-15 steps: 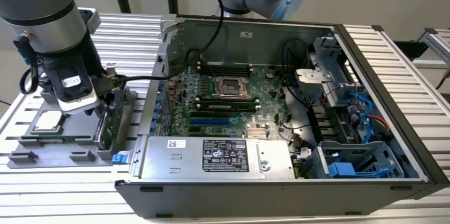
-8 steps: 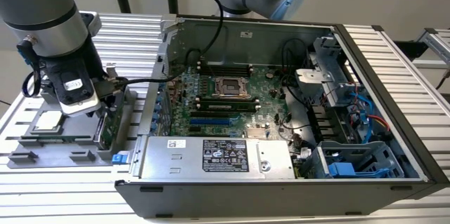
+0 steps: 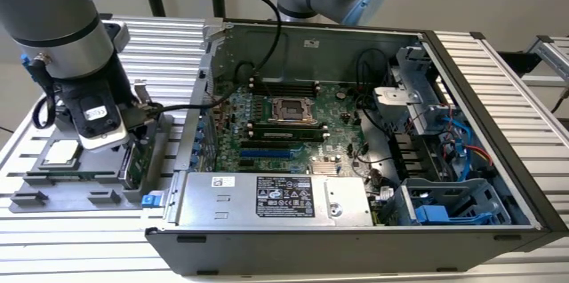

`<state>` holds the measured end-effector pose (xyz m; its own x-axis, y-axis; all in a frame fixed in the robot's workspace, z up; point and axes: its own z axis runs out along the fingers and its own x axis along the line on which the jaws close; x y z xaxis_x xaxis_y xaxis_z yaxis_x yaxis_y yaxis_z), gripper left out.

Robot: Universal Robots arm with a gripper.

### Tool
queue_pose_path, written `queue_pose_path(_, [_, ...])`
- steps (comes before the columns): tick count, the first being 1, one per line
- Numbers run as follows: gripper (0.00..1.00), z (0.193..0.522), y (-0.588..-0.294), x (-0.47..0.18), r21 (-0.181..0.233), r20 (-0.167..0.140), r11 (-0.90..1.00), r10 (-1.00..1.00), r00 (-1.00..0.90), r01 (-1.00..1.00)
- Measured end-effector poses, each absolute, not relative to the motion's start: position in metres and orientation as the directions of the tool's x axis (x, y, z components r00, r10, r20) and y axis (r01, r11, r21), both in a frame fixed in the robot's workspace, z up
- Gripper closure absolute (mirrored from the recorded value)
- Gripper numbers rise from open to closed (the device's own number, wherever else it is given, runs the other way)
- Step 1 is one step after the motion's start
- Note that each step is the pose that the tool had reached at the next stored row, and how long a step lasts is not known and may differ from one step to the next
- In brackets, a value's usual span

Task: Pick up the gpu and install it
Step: 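Pick up the gpu and move the gpu toward the slot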

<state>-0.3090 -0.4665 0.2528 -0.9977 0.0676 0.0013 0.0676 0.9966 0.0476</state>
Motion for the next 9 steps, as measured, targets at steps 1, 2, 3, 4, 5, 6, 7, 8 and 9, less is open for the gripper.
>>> queue_pose_path(1, [0.0,0.2519,-0.4665,-0.3093,0.048,0.001,0.997,0.067,-0.998,0.067])
queue_pose_path(2, [0.0,0.2508,-0.4665,-0.3095,0.048,0.001,0.997,0.067,-0.998,0.067])
queue_pose_path(3, [0.0,0.2498,-0.4665,-0.3099,0.048,0.001,0.997,0.068,-0.998,0.067])
queue_pose_path(4, [0.0,0.2489,-0.4665,-0.3101,0.048,0.001,0.997,0.068,-0.998,0.068])
queue_pose_path(5, [0.0,0.248,-0.4665,-0.3103,0.048,0.001,0.997,0.068,-0.998,0.068])
queue_pose_path(6, [0.0,0.247,-0.4665,-0.3104,0.048,0.001,0.997,0.067,-0.998,0.067])
queue_pose_path(7, [0.0,0.2461,-0.4665,-0.3104,0.048,0.001,0.997,0.067,-0.998,0.067])
queue_pose_path(8, [0.0,0.2454,-0.4664,-0.3104,0.048,0.001,0.997,0.067,-0.998,0.067])
queue_pose_path(9, [0.0,0.2449,-0.4664,-0.3104,0.048,0.0,0.997,0.067,-0.998,0.067])
